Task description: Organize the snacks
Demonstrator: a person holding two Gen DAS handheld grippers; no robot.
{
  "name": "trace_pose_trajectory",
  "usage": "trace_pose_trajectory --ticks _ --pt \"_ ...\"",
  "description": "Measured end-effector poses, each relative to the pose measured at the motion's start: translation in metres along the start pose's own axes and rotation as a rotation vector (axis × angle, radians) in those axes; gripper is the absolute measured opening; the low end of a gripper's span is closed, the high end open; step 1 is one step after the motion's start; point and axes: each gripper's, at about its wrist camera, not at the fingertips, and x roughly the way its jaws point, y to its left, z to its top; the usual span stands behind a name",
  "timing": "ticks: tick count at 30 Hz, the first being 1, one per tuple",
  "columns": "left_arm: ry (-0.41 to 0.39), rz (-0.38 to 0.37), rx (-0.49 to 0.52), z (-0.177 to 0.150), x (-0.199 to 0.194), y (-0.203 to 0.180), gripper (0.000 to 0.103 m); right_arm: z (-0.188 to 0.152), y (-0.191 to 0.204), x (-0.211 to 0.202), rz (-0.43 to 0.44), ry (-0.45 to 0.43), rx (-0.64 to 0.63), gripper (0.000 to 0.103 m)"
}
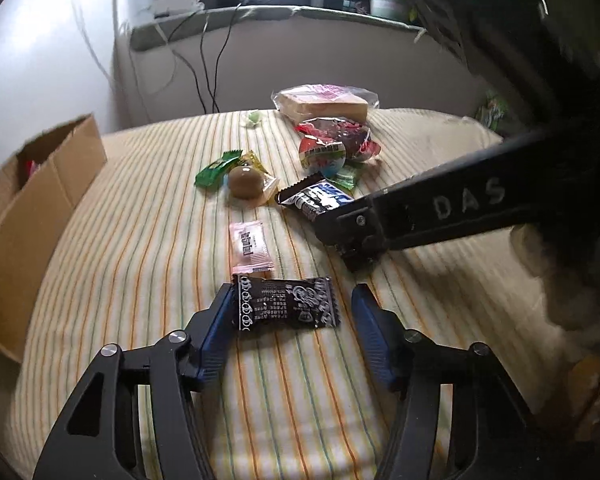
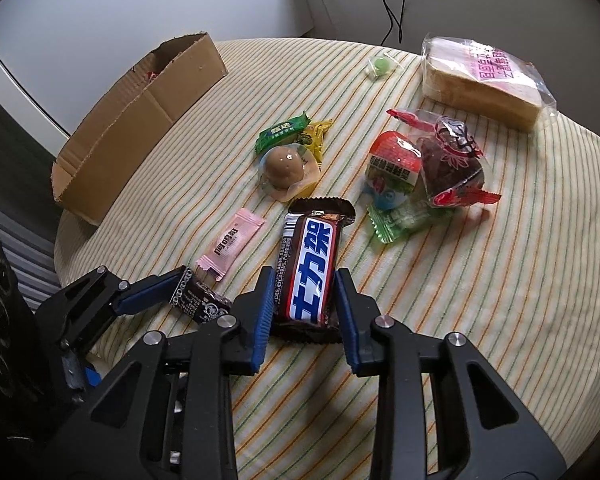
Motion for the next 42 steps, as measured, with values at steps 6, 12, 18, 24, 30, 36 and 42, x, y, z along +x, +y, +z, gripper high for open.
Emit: trace_pose_trajectory --ticks 6,12,18,24,30,36,42 --pt "-0.029 -0.011 -0.036 -0.002 -0.006 0.011 0.028 -0.004 -0.002 -0.006 -0.005 -0.003 0.005 0.031" --pt "-0.033 -0.047 -0.078 -0.004 -0.015 0.019 0.021 -0.01 -0.004 -0.015 -0.009 -0.019 0.011 0.031" --pt "-0.046 -0.046 -0.062 -0.003 -0.021 0.021 0.014 -0.011 -0.001 -0.022 -0.022 -0.038 -0.005 0.031" --pt "-0.031 -0.083 -0.076 -0.007 -0.016 0.023 0.02 -0.012 0.001 -0.016 -0.035 -0.024 0.0 0.031" --pt "-0.05 -0.107 -0.068 -0.009 -0.019 0.012 0.017 -0.012 0.001 -0.014 -0.033 -0.025 0.004 0.031" --pt "-0.074 -0.118 -0.057 -0.004 -0.028 0.007 0.009 -0.013 0.0 -0.02 -0.031 -0.041 0.01 0.031" --pt "-0.066 -0.163 -0.045 -0.003 -0.022 0.0 0.01 -0.014 -0.005 -0.023 -0.036 -0.052 0.015 0.031"
